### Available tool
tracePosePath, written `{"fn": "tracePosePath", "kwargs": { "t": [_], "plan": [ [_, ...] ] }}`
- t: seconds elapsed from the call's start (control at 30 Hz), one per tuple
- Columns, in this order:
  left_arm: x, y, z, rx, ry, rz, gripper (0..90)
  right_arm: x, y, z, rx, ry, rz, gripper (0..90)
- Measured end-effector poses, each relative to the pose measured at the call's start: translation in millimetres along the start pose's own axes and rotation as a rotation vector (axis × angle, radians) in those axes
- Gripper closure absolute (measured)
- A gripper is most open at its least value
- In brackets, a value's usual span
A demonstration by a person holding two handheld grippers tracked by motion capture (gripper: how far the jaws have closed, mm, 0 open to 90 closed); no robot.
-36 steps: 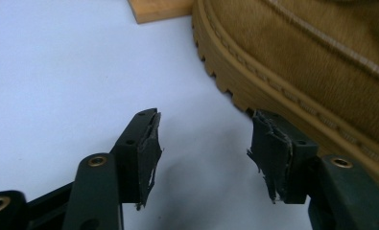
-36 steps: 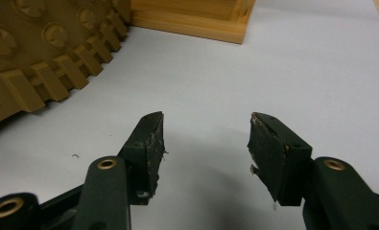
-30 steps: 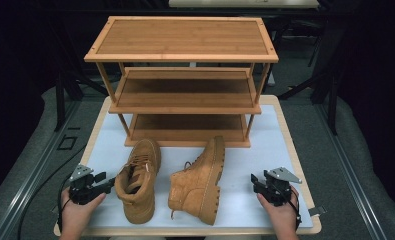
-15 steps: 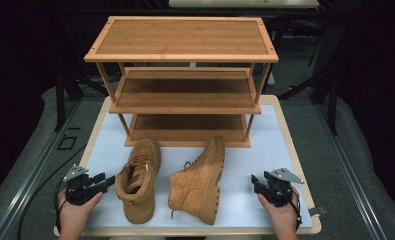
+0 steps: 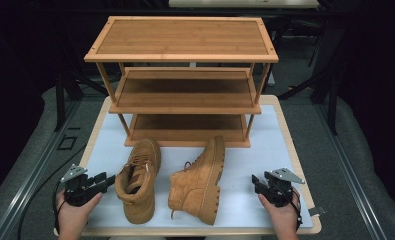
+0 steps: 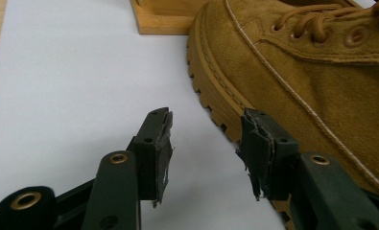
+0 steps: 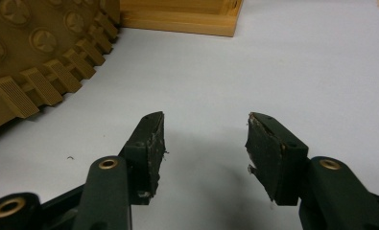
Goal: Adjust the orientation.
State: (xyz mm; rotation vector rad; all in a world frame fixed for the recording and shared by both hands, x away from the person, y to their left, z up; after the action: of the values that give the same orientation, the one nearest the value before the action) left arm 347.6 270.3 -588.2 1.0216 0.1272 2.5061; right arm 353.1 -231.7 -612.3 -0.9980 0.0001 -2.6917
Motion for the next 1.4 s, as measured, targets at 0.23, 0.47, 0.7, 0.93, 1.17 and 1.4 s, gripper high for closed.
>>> {"fn": "tracePosePath", "kwargs": {
  "t": [0.23,0.47,0.7,0.93,1.17,1.4],
  "plan": [
    [0.1,-3.1,0.5,0.048,-0.13,0.029,53.9,0.6,-1.6,-0.9,-0.011,-0.006,0.011,46.8],
    [12.3,-1.9,9.0,0.087,-0.336,-0.017,58.3,0.4,-2.5,-1.1,-0.012,-0.007,0.021,46.7],
    [28.6,8.1,10.2,0.084,-0.583,-0.004,56.3,0.2,-0.6,-1.6,-0.02,-0.007,0.017,46.7],
    [43.6,35.8,16.9,0.126,-0.758,-0.039,55.9,0.3,-1.9,-1.7,-0.021,-0.006,0.022,46.3],
    [63.4,53.5,48.8,0.13,-0.779,0.035,48.5,0.8,-1.2,-2.4,-0.022,-0.012,0.02,46.1],
    [65.9,79.4,73.4,0.124,-0.765,0.002,47.8,1.0,-1.6,-2.1,-0.022,-0.009,0.022,46.0]
  ]
}}
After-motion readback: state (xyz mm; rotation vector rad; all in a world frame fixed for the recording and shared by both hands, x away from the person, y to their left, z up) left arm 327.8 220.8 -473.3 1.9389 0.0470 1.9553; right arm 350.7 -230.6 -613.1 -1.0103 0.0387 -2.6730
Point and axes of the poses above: each handheld gripper's, and its own axes: x roughly backward along the jaws, z roughly out of its top, y roughly to its right, the point moved 9 cm from there along -x, roughly forward along the jaws, and after that the axes turned 6 degrees about -y, right-handed, at the moved point
